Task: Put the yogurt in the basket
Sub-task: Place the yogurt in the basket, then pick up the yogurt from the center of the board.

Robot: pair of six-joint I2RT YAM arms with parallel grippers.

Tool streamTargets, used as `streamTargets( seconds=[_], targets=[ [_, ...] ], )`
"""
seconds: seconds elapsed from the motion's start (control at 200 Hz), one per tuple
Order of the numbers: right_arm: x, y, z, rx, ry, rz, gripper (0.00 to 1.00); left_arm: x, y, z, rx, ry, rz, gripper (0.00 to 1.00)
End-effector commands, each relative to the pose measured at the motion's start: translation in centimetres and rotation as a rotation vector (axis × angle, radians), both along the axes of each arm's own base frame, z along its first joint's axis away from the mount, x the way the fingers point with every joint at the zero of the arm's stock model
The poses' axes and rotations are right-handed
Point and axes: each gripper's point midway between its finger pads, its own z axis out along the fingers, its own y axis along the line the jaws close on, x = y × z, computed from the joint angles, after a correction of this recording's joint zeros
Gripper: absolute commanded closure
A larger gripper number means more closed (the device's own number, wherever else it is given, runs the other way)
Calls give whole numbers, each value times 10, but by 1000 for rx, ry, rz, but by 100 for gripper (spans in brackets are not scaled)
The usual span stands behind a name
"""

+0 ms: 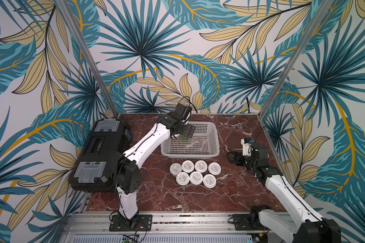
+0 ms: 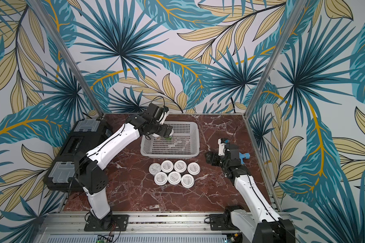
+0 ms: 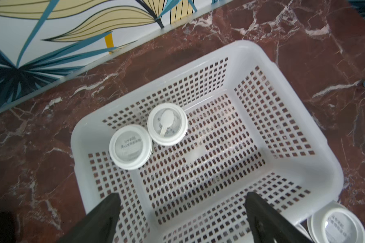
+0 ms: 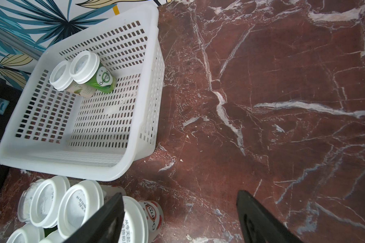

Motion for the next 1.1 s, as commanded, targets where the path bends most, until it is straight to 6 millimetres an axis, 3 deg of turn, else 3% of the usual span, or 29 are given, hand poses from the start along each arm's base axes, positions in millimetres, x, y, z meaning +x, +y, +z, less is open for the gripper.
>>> streamTargets(
  seconds=[0.0,0.225,0.386,0.656,1.097],
  targets=[
    [0,5,4,8,-9,20,12,-25,15,-1,26,-12,39,5],
    [-1,8,7,13,-17,31,13,-85,42,-13,53,13,74,6],
    [-9,15,10,16,7,53,13,-113,57,-19,71,20,95,8],
    [-43,25,33,-104,44,93,12,-148,77,-35,46,6,129,9],
    [-92,74,27,-254,202,282,14,-184,105,-54,8,24,153,10]
  ],
)
